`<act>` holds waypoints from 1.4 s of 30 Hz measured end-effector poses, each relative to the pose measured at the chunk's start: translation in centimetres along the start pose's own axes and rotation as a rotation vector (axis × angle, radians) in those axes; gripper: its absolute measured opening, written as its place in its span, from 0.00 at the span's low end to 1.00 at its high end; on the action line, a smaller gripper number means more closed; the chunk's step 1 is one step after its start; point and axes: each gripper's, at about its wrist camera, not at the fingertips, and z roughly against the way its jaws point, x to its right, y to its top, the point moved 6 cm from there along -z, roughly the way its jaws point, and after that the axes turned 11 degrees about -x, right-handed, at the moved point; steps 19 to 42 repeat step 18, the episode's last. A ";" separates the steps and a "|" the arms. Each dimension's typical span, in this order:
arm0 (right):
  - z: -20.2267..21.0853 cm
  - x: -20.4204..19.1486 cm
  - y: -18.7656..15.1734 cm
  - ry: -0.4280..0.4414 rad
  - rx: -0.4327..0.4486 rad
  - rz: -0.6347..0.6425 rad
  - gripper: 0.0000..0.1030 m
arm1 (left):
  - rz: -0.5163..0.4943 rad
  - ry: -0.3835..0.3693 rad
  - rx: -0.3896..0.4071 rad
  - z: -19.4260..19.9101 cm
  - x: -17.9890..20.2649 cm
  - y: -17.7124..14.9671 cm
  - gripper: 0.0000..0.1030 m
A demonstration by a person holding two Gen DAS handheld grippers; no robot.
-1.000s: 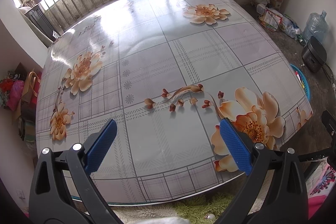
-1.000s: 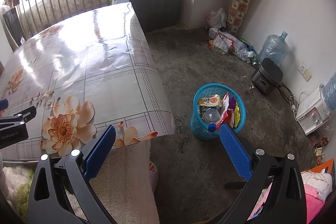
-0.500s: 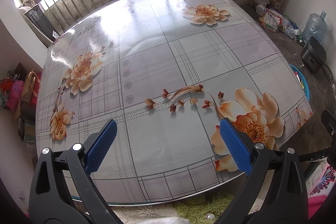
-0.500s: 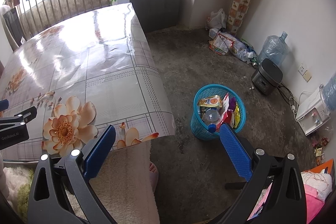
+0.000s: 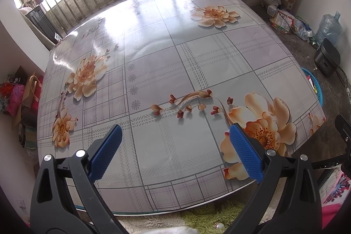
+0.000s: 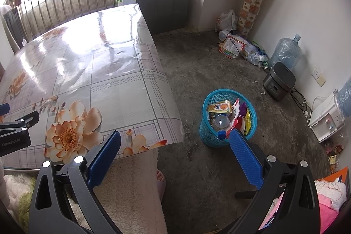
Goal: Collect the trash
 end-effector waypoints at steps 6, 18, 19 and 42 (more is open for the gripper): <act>0.0 -0.1 0.0 0.000 0.000 0.000 0.94 | 0.001 0.001 0.000 0.0 0.0 0.0 0.91; 0.0 -0.4 0.0 0.000 0.000 0.000 0.94 | -0.007 -0.003 0.002 0.2 0.3 0.3 0.91; 0.0 -0.4 0.0 0.000 0.000 0.000 0.94 | -0.007 -0.003 0.002 0.2 0.3 0.3 0.91; 0.0 -0.4 0.0 0.000 0.000 0.000 0.94 | -0.007 -0.003 0.002 0.2 0.3 0.3 0.91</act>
